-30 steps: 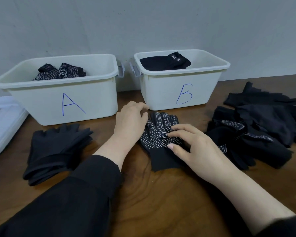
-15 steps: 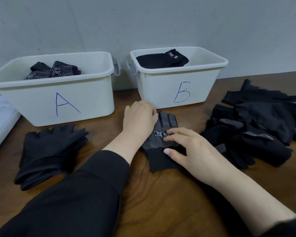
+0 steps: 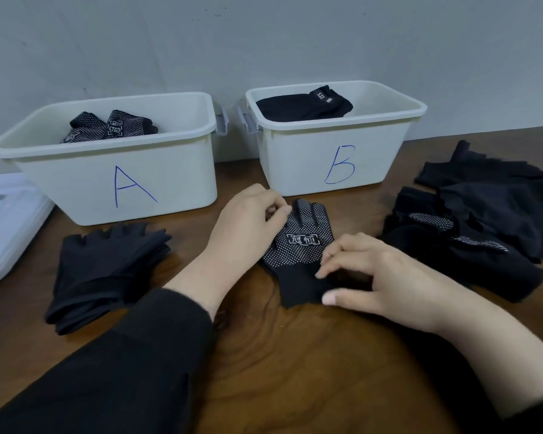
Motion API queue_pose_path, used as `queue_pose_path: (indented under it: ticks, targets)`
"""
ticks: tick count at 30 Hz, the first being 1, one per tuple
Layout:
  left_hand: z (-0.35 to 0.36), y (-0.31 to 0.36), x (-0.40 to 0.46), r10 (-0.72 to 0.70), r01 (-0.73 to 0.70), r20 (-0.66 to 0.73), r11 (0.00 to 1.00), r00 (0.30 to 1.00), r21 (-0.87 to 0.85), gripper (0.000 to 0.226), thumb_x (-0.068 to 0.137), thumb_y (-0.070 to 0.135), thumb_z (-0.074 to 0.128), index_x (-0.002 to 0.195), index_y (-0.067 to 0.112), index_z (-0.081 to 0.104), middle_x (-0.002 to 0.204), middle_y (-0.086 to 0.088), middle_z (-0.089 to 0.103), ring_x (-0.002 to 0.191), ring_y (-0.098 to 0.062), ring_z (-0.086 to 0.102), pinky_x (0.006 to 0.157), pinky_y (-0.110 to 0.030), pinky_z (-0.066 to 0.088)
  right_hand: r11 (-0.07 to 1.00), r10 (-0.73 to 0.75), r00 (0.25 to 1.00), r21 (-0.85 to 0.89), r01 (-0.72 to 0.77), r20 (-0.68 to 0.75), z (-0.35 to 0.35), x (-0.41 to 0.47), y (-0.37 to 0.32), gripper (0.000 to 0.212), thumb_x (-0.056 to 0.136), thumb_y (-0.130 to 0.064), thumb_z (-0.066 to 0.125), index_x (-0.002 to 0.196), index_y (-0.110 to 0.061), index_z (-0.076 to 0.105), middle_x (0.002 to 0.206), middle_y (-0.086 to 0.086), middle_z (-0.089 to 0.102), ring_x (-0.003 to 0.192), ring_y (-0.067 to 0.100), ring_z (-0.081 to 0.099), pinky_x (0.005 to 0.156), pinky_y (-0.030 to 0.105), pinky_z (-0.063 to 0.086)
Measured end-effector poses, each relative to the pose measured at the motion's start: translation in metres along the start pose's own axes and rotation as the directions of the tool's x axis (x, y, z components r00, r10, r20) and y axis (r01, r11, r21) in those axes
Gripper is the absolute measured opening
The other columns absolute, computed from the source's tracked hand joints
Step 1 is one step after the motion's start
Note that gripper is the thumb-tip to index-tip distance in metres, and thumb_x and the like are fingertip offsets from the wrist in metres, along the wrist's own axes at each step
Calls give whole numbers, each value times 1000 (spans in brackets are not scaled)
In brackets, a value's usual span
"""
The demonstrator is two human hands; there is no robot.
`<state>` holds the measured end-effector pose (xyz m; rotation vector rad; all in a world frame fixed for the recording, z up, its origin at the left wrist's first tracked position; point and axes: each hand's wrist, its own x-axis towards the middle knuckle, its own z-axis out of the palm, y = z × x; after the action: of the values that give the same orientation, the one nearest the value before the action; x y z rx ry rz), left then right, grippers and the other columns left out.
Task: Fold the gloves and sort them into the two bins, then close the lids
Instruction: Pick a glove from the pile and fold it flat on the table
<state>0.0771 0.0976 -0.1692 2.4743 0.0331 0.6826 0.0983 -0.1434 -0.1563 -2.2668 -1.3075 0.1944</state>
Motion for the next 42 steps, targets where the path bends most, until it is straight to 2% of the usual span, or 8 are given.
queue_pose_path:
  ticks: [6, 10, 17, 21, 27, 30, 34, 42]
  targets:
    - [-32, 6, -59, 285, -292, 232, 956, 930, -1, 28, 97, 44, 55, 109, 26, 73, 100, 15, 56, 95, -6, 53, 87, -29, 41, 987, -54, 999, -153, 54, 1, 7, -3, 5, 36, 89, -60, 58, 116, -40, 68, 118, -26, 50, 113, 4, 48, 105, 28, 35]
    - [-42, 3, -81, 261, -361, 428, 917, 866, 171, 51, 95, 64, 40, 130, 36, 65, 116, 20, 50, 108, -1, 44, 97, -25, 31, 971, -97, 991, -227, 74, -90, 17, 2, 1, 33, 92, -53, 48, 104, -33, 71, 106, -20, 55, 98, 6, 52, 97, 35, 42]
    - [-39, 9, -80, 231, -340, 390, 909, 892, 240, 46, 95, 52, 39, 124, 34, 70, 111, 17, 54, 102, -6, 49, 92, -31, 37, 990, -56, 998, -131, 57, 7, 7, -5, 9, 34, 90, -56, 61, 119, -40, 65, 120, -28, 51, 115, 2, 48, 104, 29, 34]
    - [-43, 13, -81, 227, -348, 417, 906, 880, 241, 58, 93, 69, 36, 132, 35, 64, 119, 19, 50, 111, -2, 43, 98, -24, 27, 963, -113, 988, -257, 81, -110, 15, -1, 4, 20, 95, -46, 55, 103, -32, 67, 109, -21, 58, 104, 6, 53, 96, 37, 42]
    - [-32, 21, -78, 195, -278, 332, 933, 923, 227, 36, 92, 58, 51, 116, 36, 66, 109, 17, 48, 105, -7, 43, 93, -32, 33, 990, -68, 964, -136, 34, -256, 21, 2, -4, 9, 100, -31, 59, 98, -24, 64, 85, -23, 52, 85, 2, 46, 85, 28, 38]
    - [-34, 17, -78, 199, -248, 256, 953, 946, 174, 10, 93, 32, 63, 101, 32, 70, 102, 16, 54, 97, -10, 47, 85, -33, 35, 999, -40, 979, -18, 37, -200, 17, -3, -13, 12, 95, -42, 62, 99, -31, 64, 92, -19, 60, 95, 7, 53, 91, 30, 42]
    - [-41, 9, -79, 204, -250, 302, 960, 931, 122, 12, 95, 34, 59, 97, 32, 70, 101, 16, 59, 98, -7, 48, 88, -34, 37, 993, -51, 986, -117, 33, -159, 22, -1, -18, 25, 88, -53, 65, 104, -34, 64, 102, -23, 60, 103, 2, 51, 98, 31, 38]
    - [-34, 14, -73, -79, 97, 199, 992, 977, -80, 15, 91, 37, 68, 84, 24, 64, 74, 10, 60, 81, -1, 53, 70, -16, 34, 949, 275, 909, 239, -205, -313, 28, 12, -16, 15, 90, -41, 72, 95, -30, 62, 78, -14, 64, 66, 5, 52, 63, 17, 41]
